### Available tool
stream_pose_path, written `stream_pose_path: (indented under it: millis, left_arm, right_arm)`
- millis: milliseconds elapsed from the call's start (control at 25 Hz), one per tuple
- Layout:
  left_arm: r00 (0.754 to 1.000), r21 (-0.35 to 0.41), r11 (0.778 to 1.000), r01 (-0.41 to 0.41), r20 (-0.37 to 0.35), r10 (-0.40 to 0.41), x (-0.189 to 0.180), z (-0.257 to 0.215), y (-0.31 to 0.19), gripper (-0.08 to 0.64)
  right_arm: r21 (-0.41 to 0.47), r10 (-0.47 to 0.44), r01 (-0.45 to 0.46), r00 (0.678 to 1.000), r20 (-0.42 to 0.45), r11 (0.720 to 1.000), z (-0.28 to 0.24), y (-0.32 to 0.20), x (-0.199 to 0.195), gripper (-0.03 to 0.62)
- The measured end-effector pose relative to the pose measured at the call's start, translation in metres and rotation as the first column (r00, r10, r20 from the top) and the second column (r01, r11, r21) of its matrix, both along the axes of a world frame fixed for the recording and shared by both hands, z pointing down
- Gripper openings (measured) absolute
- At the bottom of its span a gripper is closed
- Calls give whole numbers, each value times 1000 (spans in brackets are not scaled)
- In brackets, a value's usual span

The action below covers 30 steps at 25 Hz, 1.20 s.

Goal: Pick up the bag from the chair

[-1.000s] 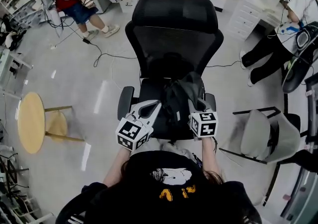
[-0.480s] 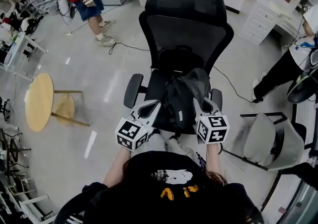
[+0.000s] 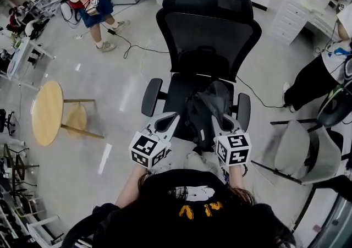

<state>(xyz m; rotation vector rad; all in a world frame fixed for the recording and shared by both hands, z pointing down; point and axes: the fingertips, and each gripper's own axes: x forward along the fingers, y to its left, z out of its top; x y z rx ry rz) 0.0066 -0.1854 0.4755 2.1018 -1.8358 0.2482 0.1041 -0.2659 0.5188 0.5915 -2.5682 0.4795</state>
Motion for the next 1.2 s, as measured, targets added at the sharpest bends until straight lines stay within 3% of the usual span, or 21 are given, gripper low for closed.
stream_pose_path:
  millis: [480,800,1200]
  left_arm:
    - [998,54,997,-59,-14,60,-24,-7,72,5]
    - [991,70,988,-137,4,137,-17,-4,124,5]
    - [989,94,984,-148,17,148,-25,-12,183,5]
  right_arm:
    - [27,96,-95,995,-10,995,-11,67,3,26]
    - [50,129,-129,992,10,990,-24,110,7,26]
    - [74,156,-157,988,18,985,-36,169,6,26]
